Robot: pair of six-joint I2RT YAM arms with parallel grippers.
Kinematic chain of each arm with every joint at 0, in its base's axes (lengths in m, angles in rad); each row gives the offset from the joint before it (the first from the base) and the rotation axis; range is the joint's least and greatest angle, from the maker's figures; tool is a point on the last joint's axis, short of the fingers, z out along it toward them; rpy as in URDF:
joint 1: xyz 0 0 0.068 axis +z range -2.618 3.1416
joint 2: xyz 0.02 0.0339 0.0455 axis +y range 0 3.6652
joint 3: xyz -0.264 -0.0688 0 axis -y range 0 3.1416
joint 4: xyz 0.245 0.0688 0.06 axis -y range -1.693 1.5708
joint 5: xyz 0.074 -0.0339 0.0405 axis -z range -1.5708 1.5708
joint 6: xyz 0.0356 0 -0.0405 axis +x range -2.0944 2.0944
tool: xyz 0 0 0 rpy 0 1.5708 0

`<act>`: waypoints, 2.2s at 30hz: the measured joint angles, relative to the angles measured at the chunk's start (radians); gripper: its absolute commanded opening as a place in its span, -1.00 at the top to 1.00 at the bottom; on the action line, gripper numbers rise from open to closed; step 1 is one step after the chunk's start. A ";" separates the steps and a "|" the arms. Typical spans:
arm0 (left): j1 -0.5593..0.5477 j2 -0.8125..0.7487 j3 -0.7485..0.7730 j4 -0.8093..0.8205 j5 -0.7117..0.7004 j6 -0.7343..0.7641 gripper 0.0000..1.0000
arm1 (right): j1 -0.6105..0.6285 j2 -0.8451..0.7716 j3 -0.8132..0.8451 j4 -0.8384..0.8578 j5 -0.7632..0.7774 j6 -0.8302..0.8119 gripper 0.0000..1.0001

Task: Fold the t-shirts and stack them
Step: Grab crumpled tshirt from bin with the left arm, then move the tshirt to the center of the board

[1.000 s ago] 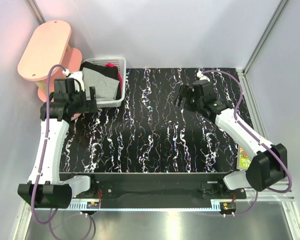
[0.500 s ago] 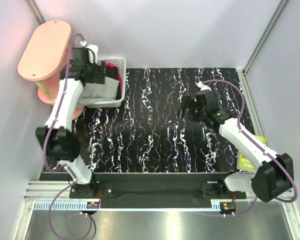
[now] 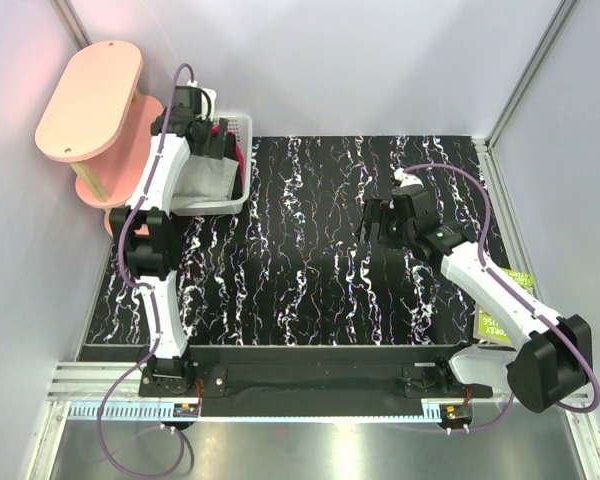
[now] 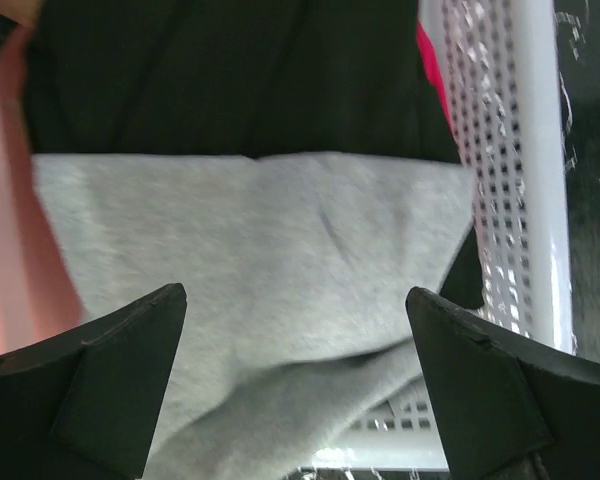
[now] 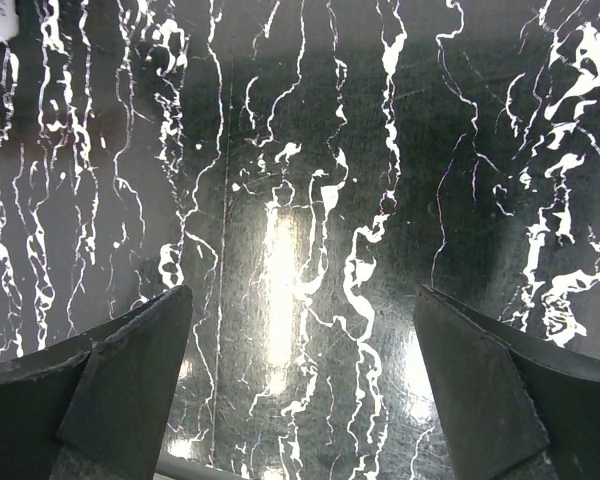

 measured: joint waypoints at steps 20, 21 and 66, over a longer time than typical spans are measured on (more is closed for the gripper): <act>0.029 0.135 0.020 0.013 -0.045 0.027 1.00 | 0.000 -0.040 0.002 -0.047 -0.004 -0.023 -0.79; 0.029 0.135 0.019 0.013 -0.045 0.026 1.00 | 0.000 -0.045 0.002 -0.047 -0.004 -0.023 -0.78; -0.566 -0.681 -0.744 -0.113 0.192 0.144 1.00 | 0.000 -0.261 -0.035 -0.044 0.008 -0.002 -0.22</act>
